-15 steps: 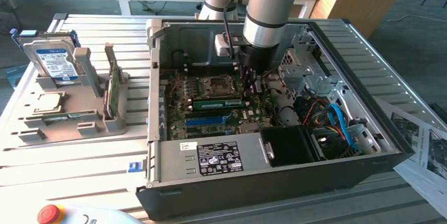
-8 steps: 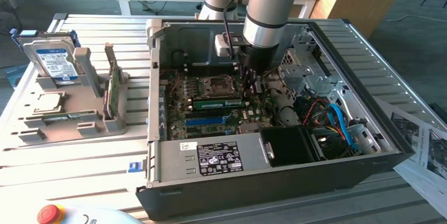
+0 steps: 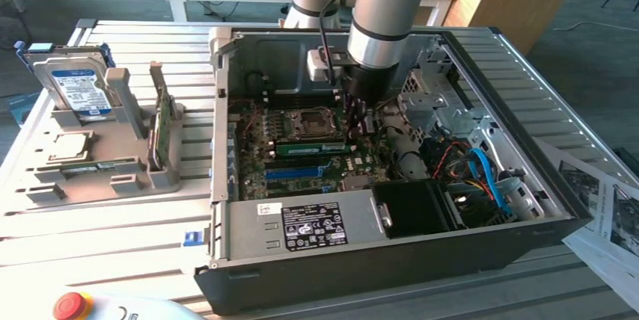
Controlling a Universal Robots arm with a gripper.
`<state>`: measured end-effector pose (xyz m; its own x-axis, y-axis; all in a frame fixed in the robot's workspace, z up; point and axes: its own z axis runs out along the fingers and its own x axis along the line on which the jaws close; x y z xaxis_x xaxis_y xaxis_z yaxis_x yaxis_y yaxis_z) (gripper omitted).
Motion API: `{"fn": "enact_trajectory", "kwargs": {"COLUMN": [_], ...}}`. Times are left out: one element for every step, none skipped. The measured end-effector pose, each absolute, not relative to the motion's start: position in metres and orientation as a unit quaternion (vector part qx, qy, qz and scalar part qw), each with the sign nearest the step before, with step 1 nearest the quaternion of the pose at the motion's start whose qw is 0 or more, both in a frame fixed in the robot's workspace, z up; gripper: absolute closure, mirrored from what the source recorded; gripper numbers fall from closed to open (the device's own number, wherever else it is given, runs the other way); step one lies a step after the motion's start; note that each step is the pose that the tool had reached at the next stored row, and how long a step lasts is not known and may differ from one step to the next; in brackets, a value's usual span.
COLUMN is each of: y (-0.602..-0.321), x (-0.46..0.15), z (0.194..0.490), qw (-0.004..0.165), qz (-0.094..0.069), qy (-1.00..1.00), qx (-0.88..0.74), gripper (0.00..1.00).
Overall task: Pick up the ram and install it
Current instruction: 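Press down the ram until it locks into place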
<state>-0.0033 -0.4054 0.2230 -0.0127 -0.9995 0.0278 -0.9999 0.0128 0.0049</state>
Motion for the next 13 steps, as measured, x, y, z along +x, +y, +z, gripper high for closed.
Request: {"fn": "enact_trajectory", "kwargs": {"y": [-0.4055, -0.4055, -0.4056, -0.4056, -0.4056, -0.4057, -0.4057, -0.4057, -0.4057, -0.4057, -0.4057, -0.4057, -0.4057], "x": [-0.0033, -0.0033, -0.0033, -0.0033, -0.0033, -0.0033, -0.0033, -0.0033, -0.0033, -0.0033, -0.0033, -0.0033, -0.0033], "z": [0.2229, 0.2227, 0.2226, 0.2225, 0.2224, 0.2224, 0.2223, 0.2222, 0.2222, 0.2221, 0.2221, 0.2221, 0.2221], "qw": [0.012, 0.012, 0.012, 0.012, 0.012, 0.012, 0.012, 0.012, 0.012, 0.012, 0.012, 0.012, 0.012], "qz": [0.008, 0.008, 0.008, 0.008, 0.008, 0.008, 0.008, 0.008, 0.008, 0.008, 0.008, 0.008, 0.008], "qy": [-0.712, -0.712, -0.712, -0.712, -0.712, -0.712, -0.712, -0.712, -0.712, -0.712, -0.712, -0.712, -0.712], "qx": [0.703, 0.703, 0.703, 0.702, 0.703, 0.702, 0.702, 0.702, 0.702, 0.702, 0.702, 0.702, 0.702], "gripper": [0.9, 0.9, 0.9, 0.9, 0.9, 0.9, 0.9, 0.9, 0.9, 0.9, 0.9, 0.9, 0.9]}}
